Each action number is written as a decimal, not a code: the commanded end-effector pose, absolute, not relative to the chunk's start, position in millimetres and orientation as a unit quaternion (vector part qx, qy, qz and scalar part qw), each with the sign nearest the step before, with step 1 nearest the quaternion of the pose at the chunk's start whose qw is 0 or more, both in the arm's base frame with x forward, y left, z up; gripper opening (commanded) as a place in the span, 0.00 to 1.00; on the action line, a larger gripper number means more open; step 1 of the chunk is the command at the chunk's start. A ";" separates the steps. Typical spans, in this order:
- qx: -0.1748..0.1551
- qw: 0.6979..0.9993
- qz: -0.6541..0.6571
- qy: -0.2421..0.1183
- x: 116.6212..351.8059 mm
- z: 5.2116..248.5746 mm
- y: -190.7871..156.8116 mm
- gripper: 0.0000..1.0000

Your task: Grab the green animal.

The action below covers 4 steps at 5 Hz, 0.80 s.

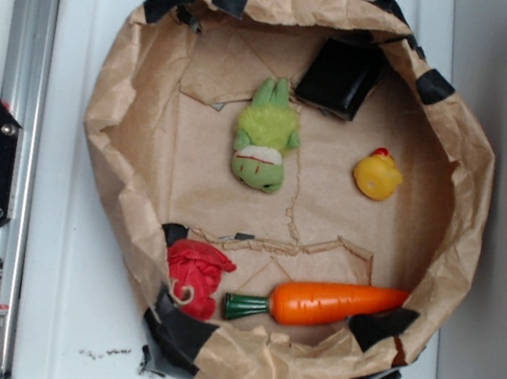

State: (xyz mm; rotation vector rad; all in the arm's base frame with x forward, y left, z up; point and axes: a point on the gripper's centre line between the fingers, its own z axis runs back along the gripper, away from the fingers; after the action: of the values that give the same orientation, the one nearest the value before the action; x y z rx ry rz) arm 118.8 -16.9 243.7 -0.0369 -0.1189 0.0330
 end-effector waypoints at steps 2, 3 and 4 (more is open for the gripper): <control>0.126 0.967 0.141 -0.170 162.8 228.6 -11.5 1.00; 0.136 0.966 0.148 -0.162 203.6 213.4 -6.5 1.00; 0.111 0.935 0.278 -0.187 230.6 192.0 -1.5 1.00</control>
State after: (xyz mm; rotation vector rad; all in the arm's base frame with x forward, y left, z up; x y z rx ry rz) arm 225.0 -10.4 184.4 0.2320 -0.3551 0.5203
